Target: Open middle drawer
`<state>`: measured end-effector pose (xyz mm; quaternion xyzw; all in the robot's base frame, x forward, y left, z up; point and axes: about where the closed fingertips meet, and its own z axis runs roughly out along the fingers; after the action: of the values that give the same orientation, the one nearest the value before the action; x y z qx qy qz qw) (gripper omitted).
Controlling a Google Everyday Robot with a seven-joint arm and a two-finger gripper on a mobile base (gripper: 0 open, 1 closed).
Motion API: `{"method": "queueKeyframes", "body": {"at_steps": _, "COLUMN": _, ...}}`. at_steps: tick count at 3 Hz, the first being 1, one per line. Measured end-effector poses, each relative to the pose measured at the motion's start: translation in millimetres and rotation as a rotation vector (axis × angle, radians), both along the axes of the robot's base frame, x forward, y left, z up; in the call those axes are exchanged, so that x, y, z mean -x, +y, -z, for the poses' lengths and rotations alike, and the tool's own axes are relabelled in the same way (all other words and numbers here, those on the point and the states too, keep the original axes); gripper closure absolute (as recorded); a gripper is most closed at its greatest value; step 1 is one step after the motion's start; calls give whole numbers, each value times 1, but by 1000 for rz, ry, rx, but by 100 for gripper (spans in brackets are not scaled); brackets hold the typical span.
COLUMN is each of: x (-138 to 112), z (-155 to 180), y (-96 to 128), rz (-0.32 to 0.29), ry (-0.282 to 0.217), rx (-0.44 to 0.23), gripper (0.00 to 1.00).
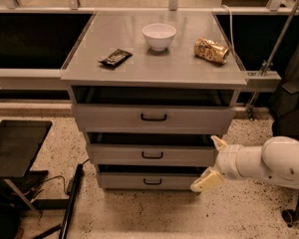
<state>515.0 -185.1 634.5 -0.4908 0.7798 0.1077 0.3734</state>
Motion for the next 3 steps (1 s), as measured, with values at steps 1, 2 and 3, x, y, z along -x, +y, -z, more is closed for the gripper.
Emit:
{"method": "queueKeyframes", "body": {"at_steps": 1, "x": -55, "z": 19, "y": -11, "rz": 122, "ry": -82, "rx": 16, "gripper": 0}}
{"method": "queueKeyframes", "body": {"at_steps": 2, "x": -55, "z": 19, "y": -11, "rz": 122, "ry": -82, "rx": 16, "gripper": 0}}
{"method": "queueKeyframes", "body": {"at_steps": 3, "x": -71, "z": 37, "y": 5, "rz": 89, "ry": -74, "rx": 48, "gripper": 0}}
